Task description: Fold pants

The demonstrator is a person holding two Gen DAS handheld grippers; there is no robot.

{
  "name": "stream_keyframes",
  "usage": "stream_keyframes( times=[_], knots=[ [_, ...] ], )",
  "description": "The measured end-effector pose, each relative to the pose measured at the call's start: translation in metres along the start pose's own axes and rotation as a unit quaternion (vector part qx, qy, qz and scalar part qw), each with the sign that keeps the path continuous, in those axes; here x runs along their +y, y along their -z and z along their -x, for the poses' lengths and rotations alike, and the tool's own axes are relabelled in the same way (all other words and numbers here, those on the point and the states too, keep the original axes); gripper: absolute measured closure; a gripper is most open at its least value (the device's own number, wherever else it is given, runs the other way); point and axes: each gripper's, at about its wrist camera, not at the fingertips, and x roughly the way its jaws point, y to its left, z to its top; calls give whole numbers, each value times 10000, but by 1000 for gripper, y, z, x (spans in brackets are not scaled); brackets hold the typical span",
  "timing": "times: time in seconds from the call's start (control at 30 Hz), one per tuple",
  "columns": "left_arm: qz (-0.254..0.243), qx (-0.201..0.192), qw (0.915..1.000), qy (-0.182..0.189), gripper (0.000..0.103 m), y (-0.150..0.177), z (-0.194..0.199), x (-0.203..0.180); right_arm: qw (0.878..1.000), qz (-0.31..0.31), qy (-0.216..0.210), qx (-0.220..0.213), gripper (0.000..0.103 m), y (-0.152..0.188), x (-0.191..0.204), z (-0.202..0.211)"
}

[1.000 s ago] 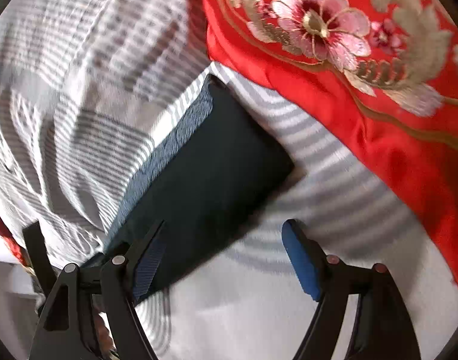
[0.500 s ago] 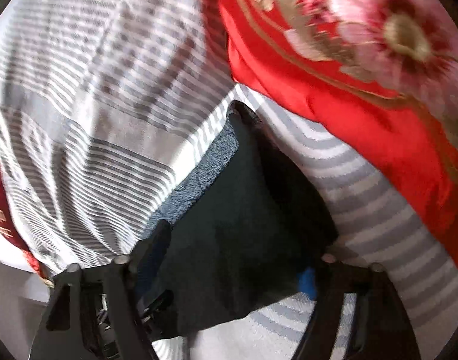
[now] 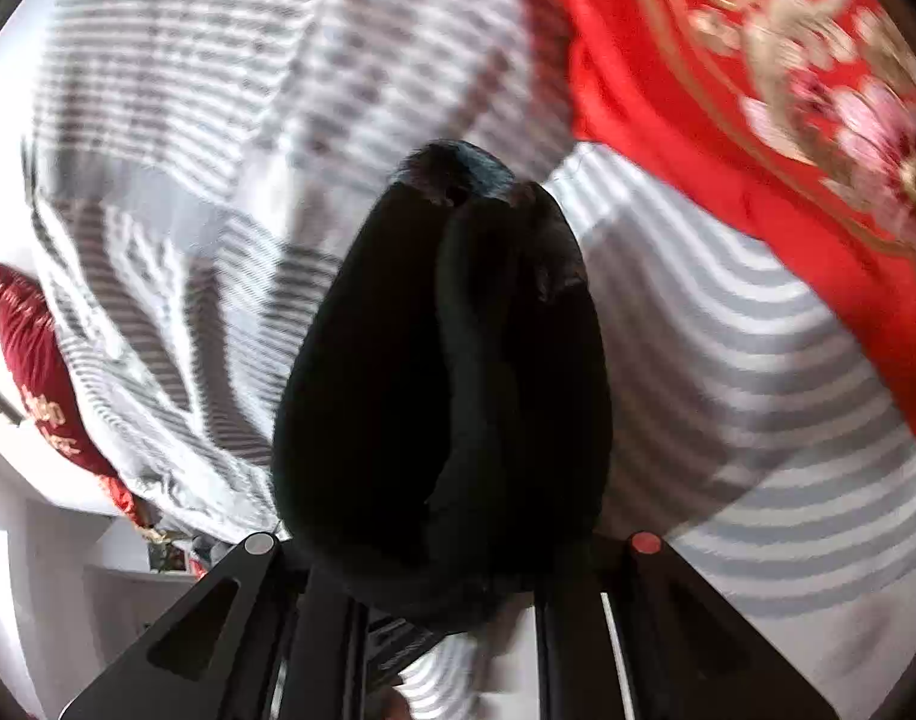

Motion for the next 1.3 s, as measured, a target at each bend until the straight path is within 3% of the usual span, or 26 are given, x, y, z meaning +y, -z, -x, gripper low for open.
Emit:
stream_keyframes(
  times=[0.2,0.3,0.4,0.6,0.7,0.83,0.9,1.07,1.3],
  knots=[
    [127,83,9998,164,1,-4,-2,25,9996,140,-230,131,90,8,30,-4],
    [448,-196,9987,154,1,-12,13,45,9992,191,-316,123,90,8,44,-4],
    [730,-221,9966,299,1,-33,10,60,9991,274,-281,140,90,9,53,-5],
    [731,-154,9972,48,1,-73,-15,46,9987,342,-324,180,90,12,56,1],
    [618,165,9979,-121,1,-76,-41,33,9988,352,-244,247,90,13,53,-2],
    [476,0,9988,-139,1,-77,-42,33,9990,161,-341,243,90,14,45,-5],
    [641,31,9979,83,1,-79,-38,47,9987,126,-438,234,90,14,46,-3],
    [877,-197,9959,126,1,-75,-16,89,9971,382,-572,331,90,17,71,1],
    [1105,-206,9936,110,1,-61,0,163,9926,831,-650,594,90,37,126,-17]
  ],
)
